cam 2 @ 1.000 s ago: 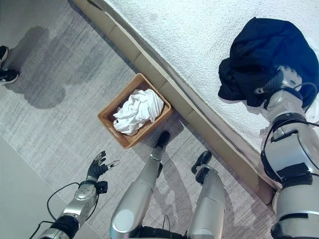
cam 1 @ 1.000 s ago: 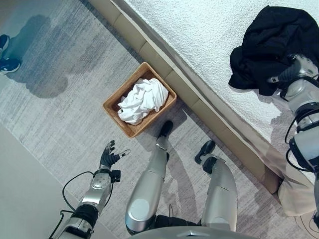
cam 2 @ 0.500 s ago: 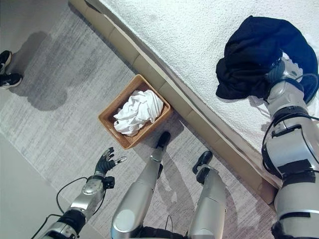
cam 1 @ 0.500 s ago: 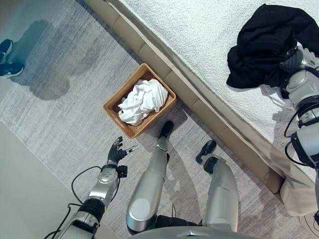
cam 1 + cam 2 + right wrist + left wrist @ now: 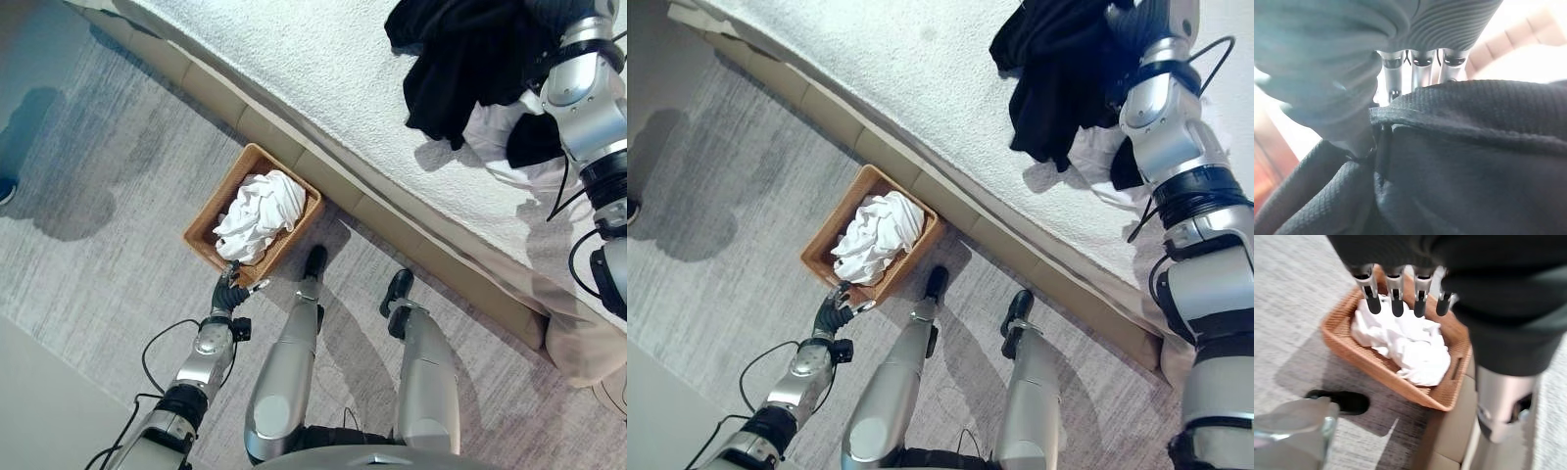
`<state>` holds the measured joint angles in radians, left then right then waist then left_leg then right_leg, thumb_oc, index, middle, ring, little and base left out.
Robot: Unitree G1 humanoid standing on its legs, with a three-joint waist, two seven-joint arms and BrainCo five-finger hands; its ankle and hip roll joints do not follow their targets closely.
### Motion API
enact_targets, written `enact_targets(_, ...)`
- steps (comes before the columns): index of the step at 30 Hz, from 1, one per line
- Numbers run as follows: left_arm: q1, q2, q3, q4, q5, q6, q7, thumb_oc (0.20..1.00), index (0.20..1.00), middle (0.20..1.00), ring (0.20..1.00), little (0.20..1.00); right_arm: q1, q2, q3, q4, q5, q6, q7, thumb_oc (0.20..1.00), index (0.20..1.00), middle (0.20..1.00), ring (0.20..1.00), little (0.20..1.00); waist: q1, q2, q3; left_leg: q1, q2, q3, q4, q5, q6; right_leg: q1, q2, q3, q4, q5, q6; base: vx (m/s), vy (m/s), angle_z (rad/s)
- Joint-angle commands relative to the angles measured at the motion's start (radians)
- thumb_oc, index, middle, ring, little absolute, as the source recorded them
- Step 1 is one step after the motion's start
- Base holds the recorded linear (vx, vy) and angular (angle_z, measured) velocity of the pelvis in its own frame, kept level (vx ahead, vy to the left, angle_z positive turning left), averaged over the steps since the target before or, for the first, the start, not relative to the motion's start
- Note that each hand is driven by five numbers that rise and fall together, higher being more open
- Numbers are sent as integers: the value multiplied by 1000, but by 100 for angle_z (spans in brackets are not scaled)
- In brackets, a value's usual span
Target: Pick up clothes into the bucket
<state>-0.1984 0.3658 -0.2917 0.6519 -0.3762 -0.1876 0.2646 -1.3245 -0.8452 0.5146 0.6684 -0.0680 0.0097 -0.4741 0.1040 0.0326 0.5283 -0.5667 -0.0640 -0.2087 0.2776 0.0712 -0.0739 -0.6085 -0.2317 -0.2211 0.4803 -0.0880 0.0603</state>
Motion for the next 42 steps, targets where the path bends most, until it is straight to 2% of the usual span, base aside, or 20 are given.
enact_targets(1, 33, 45, 46, -45, -5, -45, 24, 1000, 1000, 1000, 1000, 1000, -75, -67, -44, -73, -14, -50, -78, 200, 200, 200, 200, 200, -12, -61, -8, 1, -25, 15, 64, -73, 29, 81, -18, 25, -1, -17, 65, -18, 82, -26)
enact_targets(6, 32, 77, 72, -145, 3, -53, 21, 1000, 1000, 1000, 1000, 1000, -46, -58, -91, -219, -6, -71, -69, 200, 200, 200, 200, 200, -28, -79, -8, 63, -17, 53, 95, -108, 37, 140, -9, 52, -30, 3, 73, -4, 88, -22)
enact_targets(10, 54, 119, 104, -265, 17, -56, 9, 1000, 1000, 1000, 1000, 1000, -15, -36, -103, -357, 34, -103, -16, 200, 200, 200, 200, 200, -53, -101, -42, 116, 0, 114, 126, -151, 46, 177, 5, 105, -62, 28, 86, 10, 138, -40)
enact_targets(11, 57, 126, 110, -284, 21, -54, 8, 1000, 1000, 1000, 1000, 1000, -3, -31, -107, -371, 57, -111, -3, 200, 200, 200, 200, 200, -56, -107, -50, 123, 2, 126, 122, -147, 47, 182, 9, 115, -77, 41, 87, 15, 105, -50)
enact_targets(15, 51, 156, 147, -396, 55, -47, 16, 1000, 1000, 1000, 1000, 1000, 69, -26, -83, -447, 153, -129, 103, 200, 200, 200, 200, 200, -78, -125, -90, 187, 17, 170, 103, -169, 48, 235, 29, 147, -139, 60, 97, 36, 68, -42)
enact_targets(17, 32, 174, 156, -448, 69, -41, 12, 1000, 1000, 1000, 1000, 1000, 88, -52, -34, -488, 166, -116, 180, 200, 200, 200, 200, 200, -90, -133, -109, 214, 24, 190, 87, -170, 48, 259, 36, 157, -170, 71, 100, 26, 25, -32)
enact_targets(18, 31, 174, 156, -449, 69, -40, 12, 1000, 1000, 1000, 1000, 1000, 88, -52, -34, -488, 166, -116, 181, 200, 200, 200, 200, 200, -90, -134, -111, 212, 23, 190, 82, -163, 48, 258, 35, 157, -175, 77, 100, 40, 23, -24)
enact_targets(19, 3, 198, 147, -502, 86, -31, -6, 1000, 1000, 1000, 1000, 1000, 100, -69, 25, -524, 192, -106, 257, 200, 200, 200, 200, 200, -103, -137, -134, 244, 30, 211, 68, -172, 47, 283, 41, 168, -201, 83, 103, 24, 24, -21)
enact_targets(20, 3, 198, 148, -502, 86, -30, -6, 1000, 1000, 1000, 1000, 1000, 99, -69, 25, -524, 192, -106, 257, 200, 200, 200, 200, 200, -103, -138, -135, 243, 29, 212, 63, -166, 47, 282, 41, 168, -205, 89, 103, 75, 43, -28)
enact_targets(22, -57, 207, 116, -547, 119, -15, -12, 1000, 1000, 1000, 1000, 1000, 100, -82, 98, -564, 254, -93, 339, 200, 200, 200, 200, 200, -114, -138, -164, 288, 34, 234, 37, -168, 46, 318, 44, 177, -235, 95, 106, 52, 25, -29)
enact_targets(26, -148, 191, 48, -557, 190, 11, -13, 1000, 1000, 1000, 1000, 1000, 113, -83, 144, -600, 326, -84, 401, 200, 200, 200, 200, 200, -127, -132, -192, 323, 36, 243, 19, -168, 45, 354, 42, 179, -252, 96, 110, 54, 6, -18)
enact_targets(27, -208, 171, 2, -548, 223, 24, -17, 1000, 1000, 1000, 1000, 1000, 114, -87, 167, -620, 370, -80, 434, 200, 200, 200, 200, 200, -138, -126, -212, 341, 34, 245, 8, -169, 43, 370, 41, 177, -258, 93, 112, 70, 7, -12)
enact_targets(30, -265, 143, -39, -528, 241, 33, -11, 1000, 1000, 1000, 1000, 1000, 117, -92, 200, -642, 411, -75, 471, 200, 200, 200, 200, 200, -145, -122, -226, 361, 34, 246, -3, -168, 42, 388, 40, 173, -263, 91, 113, 53, 0, -3)
enact_targets(32, -319, 86, -85, -486, 264, 44, 7, 1000, 1000, 1000, 1000, 1000, 107, -109, 251, -714, 496, -78, 523, 200, 200, 200, 200, 200, -158, -122, -250, 384, 35, 250, -22, -166, 40, 409, 41, 166, -268, 87, 112, 63, -26, -6)
enact_targets(37, -360, 43, -159, -470, 226, 48, -23, 1000, 1000, 1000, 1000, 1000, 144, -115, 255, -766, 577, -89, 546, 200, 200, 200, 200, 200, -167, -115, -273, 399, 37, 245, -40, -160, 38, 425, 38, 152, -279, 88, 113, 38, -34, -2)
enact_targets(42, -432, 28, -326, -490, 9, 46, -144, 1000, 1000, 1000, 1000, 1000, 134, -96, 280, -793, 643, -99, 554, 200, 200, 200, 200, 200, -179, -102, -310, 417, 43, 241, -70, -148, 33, 449, 43, 131, -309, 90, 112, 45, -33, 9)
